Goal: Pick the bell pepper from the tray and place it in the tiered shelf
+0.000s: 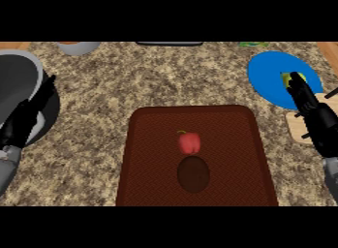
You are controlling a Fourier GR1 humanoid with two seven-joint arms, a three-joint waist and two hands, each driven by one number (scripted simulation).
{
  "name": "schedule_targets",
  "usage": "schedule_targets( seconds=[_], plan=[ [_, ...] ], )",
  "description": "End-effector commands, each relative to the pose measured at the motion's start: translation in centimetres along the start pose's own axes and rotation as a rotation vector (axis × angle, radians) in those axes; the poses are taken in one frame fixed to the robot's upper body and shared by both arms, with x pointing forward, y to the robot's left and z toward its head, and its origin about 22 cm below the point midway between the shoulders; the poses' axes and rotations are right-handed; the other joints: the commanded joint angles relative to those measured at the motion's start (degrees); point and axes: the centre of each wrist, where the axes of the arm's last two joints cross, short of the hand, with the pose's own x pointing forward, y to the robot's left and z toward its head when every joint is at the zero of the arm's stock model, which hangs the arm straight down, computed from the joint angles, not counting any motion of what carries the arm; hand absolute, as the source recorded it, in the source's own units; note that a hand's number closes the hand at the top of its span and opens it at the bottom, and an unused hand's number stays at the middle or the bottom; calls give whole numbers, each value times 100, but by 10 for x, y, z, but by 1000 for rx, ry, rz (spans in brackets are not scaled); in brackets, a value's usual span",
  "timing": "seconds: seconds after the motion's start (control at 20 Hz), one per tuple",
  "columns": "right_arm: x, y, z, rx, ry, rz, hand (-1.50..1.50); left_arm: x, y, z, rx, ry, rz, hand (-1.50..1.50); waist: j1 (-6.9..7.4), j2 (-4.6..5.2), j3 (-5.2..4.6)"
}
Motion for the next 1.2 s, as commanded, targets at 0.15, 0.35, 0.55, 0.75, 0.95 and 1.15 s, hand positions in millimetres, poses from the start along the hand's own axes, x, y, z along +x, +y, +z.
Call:
schedule_targets(
  seconds=[0.15, 0.35, 0.55, 0.75, 0.95, 1.15],
  plan=[
    [70, 60, -18, -27, -130, 119, -150, 20, -40, 10, -1, -141, 179, 0, 21, 221, 16],
    [99, 101, -14, -93, -125, -686, 150, 22, -56, 11, -53, -137, 232, 0, -38, 224, 232],
    [25, 19, -23, -466, -165, 426, 150, 26, -73, 15, -45, -132, 275, 0, -299, 254, -18],
    [15, 86, -8, -623, -294, 292, -150, 24, -80, 20, -55, -153, 311, 0, -135, 259, 28],
    [32, 113, 10, -528, -378, 194, -150, 28, -96, 16, -66, -148, 320, 0, -150, 255, 34],
    [28, 119, 25, -273, -231, 340, -150, 29, -112, 34, -74, -157, 313, 0, -137, 207, 12]
  ],
)
